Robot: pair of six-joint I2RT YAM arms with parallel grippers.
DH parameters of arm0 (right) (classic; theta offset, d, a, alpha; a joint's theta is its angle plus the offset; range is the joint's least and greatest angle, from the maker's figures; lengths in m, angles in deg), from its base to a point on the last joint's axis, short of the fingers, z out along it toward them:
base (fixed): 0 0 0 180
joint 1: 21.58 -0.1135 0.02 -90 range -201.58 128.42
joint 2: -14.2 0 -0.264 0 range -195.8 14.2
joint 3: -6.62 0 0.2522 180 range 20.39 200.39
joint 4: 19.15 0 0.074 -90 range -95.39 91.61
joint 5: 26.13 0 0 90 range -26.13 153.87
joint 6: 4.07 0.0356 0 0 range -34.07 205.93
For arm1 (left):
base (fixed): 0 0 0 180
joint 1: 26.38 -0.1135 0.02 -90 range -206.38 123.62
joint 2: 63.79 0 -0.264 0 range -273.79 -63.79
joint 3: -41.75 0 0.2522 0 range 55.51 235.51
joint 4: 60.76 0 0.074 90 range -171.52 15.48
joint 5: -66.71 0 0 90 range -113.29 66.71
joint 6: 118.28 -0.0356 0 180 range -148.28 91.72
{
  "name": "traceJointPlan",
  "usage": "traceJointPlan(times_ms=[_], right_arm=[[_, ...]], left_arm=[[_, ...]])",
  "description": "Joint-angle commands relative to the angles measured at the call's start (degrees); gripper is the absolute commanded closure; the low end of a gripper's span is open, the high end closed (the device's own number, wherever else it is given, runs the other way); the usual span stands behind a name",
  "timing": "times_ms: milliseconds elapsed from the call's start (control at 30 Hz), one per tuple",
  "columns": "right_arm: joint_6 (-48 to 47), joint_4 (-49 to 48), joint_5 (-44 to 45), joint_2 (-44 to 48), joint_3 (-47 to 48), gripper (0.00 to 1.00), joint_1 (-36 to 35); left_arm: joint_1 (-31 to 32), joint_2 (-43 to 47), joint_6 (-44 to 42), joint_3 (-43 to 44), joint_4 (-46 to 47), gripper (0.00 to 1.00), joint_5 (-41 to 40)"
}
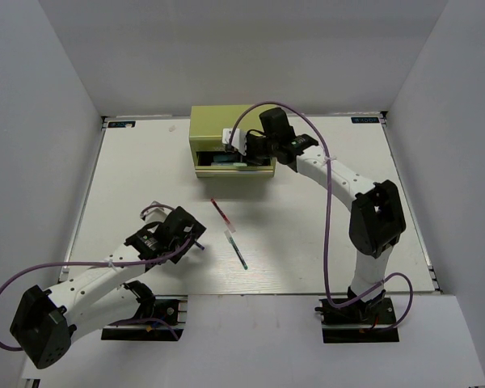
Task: Sort the stationery into containers
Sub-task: Place the pen in the drawer, then close the drawer in the storage box.
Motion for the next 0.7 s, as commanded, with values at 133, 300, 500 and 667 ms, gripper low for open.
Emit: traceJointPlan(times_ms=[133, 300, 500, 667], right_arm=[[-5.62, 13.24, -16.65, 3.38, 5.32, 1.00, -0.13], [-13.56, 26.69, -18.44, -0.31, 9.02, 1.00, -1.36], [-7.51, 22.93, -8.51, -5.05, 9.29, 1.00, -2.42], [-5.56, 20.12, -6.03, -6.81, 9.38, 1.00, -2.42]], left_arm=[[-0.28, 0.90, -2.06, -0.73, 5.04, 0.02, 0.88], [-0.28, 3.00, -9.08, -2.75, 14.69, 0.22, 4.13], [-0.28, 2.92, -13.75, -3.98, 21.73, 0.29, 6.07], [-0.28, 0.11, -17.36, -0.03, 21.75, 0.21, 5.45]])
